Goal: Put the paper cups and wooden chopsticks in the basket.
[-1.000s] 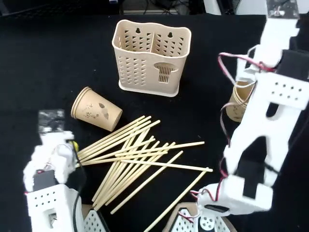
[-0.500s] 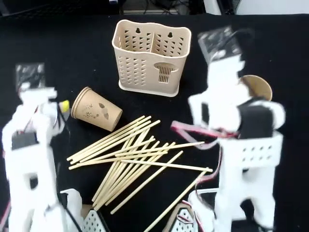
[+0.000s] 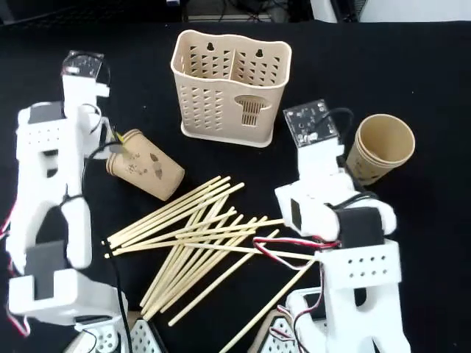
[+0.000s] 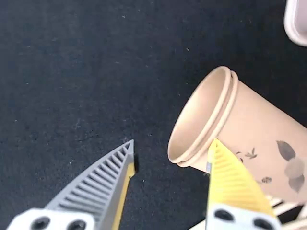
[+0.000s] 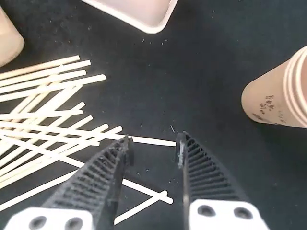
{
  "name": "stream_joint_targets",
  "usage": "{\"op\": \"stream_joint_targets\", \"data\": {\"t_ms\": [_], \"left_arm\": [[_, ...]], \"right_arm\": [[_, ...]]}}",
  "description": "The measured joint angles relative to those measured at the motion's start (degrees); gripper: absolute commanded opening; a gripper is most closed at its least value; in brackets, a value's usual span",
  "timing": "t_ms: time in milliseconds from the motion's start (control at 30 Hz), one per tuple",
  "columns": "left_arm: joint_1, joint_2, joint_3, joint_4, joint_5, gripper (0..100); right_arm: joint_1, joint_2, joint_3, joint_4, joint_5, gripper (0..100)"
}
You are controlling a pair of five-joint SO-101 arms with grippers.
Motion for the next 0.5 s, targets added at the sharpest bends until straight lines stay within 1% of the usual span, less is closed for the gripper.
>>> {"op": "stream_joint_targets", "data": {"t_ms": [133,267,500], "left_arm": [[3.0,4.7,-5.1,5.5,-5.5,25],[6.6,7.4,-6.8,10.3,-9.1,25],[7.7,7.8,-6.9,11.6,-10.8,25]], "right_arm": [[0.0,0.0,1.7,-1.6,0.0,15.8],[0.0,0.0,1.7,-1.7,0.0,15.8],[0.0,0.0,1.7,-1.7,0.0,15.8]]}}
